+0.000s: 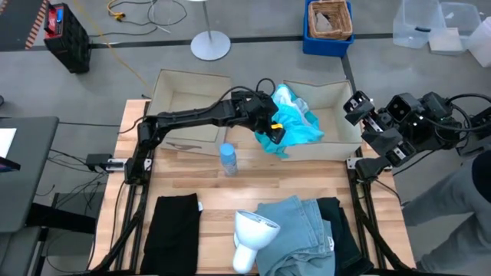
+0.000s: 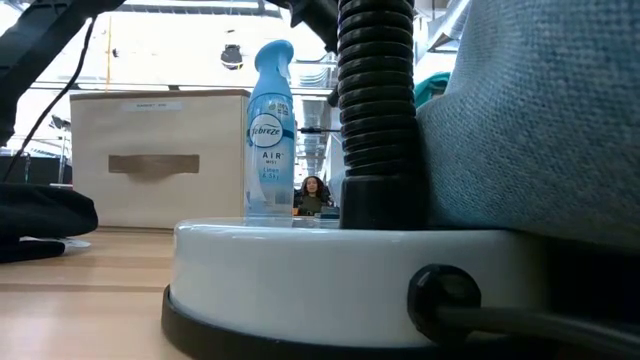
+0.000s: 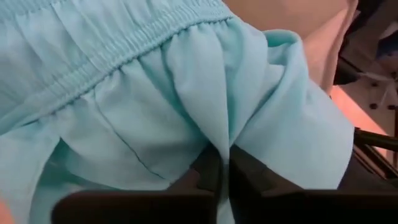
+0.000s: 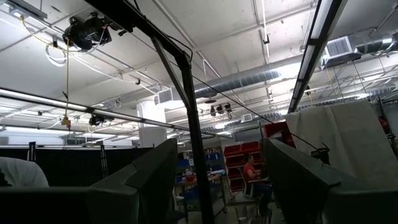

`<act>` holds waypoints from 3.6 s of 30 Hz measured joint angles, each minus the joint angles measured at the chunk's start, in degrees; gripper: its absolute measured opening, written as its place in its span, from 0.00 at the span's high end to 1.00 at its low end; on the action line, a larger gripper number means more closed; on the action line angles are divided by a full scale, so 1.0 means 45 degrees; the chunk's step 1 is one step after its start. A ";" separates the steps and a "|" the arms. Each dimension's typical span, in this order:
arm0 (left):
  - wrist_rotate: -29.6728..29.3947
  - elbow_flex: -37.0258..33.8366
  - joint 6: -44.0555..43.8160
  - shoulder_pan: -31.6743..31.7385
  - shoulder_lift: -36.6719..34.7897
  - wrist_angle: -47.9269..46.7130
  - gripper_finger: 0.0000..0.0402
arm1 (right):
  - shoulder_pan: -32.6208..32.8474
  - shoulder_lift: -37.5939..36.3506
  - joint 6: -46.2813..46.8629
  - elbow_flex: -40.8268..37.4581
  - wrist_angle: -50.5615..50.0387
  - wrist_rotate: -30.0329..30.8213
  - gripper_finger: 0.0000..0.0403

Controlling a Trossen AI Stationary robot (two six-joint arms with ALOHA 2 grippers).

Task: Sort clothes
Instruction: Put the blue shorts into the right laundry organizer

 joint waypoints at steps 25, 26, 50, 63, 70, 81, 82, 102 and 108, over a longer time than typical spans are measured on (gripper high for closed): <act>0.0832 0.0047 -0.0057 -0.0654 -0.0005 1.2491 1.00 | 0.0000 -0.0003 0.0338 0.0000 -0.0131 0.0000 0.35; 0.0953 0.0024 -0.0261 -0.0654 0.0059 1.2327 1.00 | 0.0000 -0.0003 0.0338 0.0000 -0.0131 0.0000 0.35; 0.0618 0.0280 -0.2101 -0.0513 0.1284 1.0551 0.51 | 0.0000 -0.0027 0.0328 0.0000 -0.0511 0.0000 0.35; 0.1762 0.4517 0.1907 -0.0400 0.1023 0.3264 0.32 | -0.0004 -0.0027 0.0319 0.0000 -0.0521 0.0000 0.35; 0.1278 0.4289 0.1864 -0.0382 0.0613 0.0413 0.32 | -0.0029 -0.0026 0.0294 0.0000 -0.0597 0.0010 0.35; 0.0471 0.4469 0.1355 -0.0372 0.0530 -0.1641 0.32 | -0.0282 -0.0027 0.0335 0.0000 -0.0605 0.0063 0.35; 0.0271 0.4469 0.1436 -0.0368 0.0471 -0.2046 0.32 | -0.0277 -0.0027 0.0338 0.0000 -0.0598 0.0063 0.35; 0.0647 0.4177 0.0694 -0.0537 0.1912 -0.2266 0.32 | -0.0250 -0.0028 0.0647 0.0000 -0.0621 0.0052 0.35; 0.1135 0.4216 0.0158 -0.0572 0.2448 -0.1585 0.35 | -0.0238 -0.0018 0.0673 0.0000 -0.0588 0.0019 0.35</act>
